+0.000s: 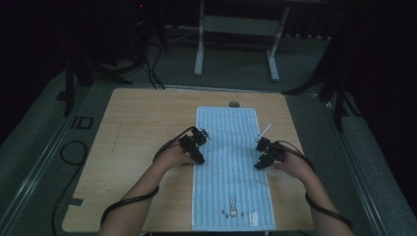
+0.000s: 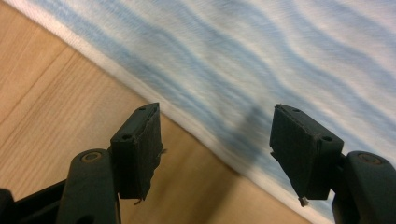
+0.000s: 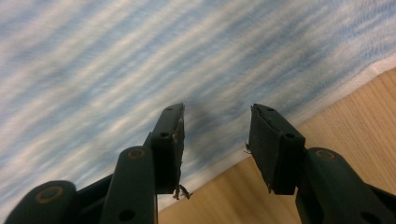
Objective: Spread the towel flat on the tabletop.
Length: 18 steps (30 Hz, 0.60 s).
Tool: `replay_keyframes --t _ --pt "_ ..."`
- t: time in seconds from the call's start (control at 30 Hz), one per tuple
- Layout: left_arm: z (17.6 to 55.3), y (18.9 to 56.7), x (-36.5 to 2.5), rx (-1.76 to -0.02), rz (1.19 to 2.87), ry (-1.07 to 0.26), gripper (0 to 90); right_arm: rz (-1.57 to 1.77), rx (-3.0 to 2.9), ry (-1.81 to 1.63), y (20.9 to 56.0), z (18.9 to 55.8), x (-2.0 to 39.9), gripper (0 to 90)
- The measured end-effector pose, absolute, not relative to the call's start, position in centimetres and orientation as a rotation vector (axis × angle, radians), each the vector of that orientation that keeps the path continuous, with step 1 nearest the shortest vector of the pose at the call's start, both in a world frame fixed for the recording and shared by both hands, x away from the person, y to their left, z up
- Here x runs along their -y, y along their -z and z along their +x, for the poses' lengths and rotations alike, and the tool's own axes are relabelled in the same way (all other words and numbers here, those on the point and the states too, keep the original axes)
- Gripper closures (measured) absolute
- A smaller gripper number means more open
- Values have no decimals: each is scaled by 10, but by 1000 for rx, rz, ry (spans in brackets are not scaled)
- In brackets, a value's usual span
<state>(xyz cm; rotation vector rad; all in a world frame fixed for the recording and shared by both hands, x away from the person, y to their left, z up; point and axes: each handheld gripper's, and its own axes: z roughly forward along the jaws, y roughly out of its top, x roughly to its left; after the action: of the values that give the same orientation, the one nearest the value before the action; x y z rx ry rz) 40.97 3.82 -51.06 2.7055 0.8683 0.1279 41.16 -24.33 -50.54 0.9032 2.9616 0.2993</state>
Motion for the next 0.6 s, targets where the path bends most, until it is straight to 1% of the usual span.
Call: replay_keyframes --t 0.13,0.2,0.27,0.37,0.43,0.47,0.5,0.6 --pt "389 502 -38 -824 2666 -119 336 869 -2958 -331 499 398 244 551" --pt "374 502 -36 -775 2677 -115 336 843 -2963 -342 501 387 244 549" --pt "367 504 -34 -762 2677 -112 336 831 -2964 -337 506 378 243 543" --pt "357 511 -29 -728 2680 -77 336 797 -2988 -285 517 367 241 534" --pt "351 517 -24 -693 2691 -47 336 791 -2976 -309 518 363 242 538" --pt "351 517 -24 -693 2691 -47 337 791 -2976 -309 518 363 242 538" --pt "348 523 -19 -655 2734 -51 337 792 -2975 -308 518 362 242 538" --pt "345 525 -17 -653 2738 -69 330 789 -2969 -299 518 358 244 530"
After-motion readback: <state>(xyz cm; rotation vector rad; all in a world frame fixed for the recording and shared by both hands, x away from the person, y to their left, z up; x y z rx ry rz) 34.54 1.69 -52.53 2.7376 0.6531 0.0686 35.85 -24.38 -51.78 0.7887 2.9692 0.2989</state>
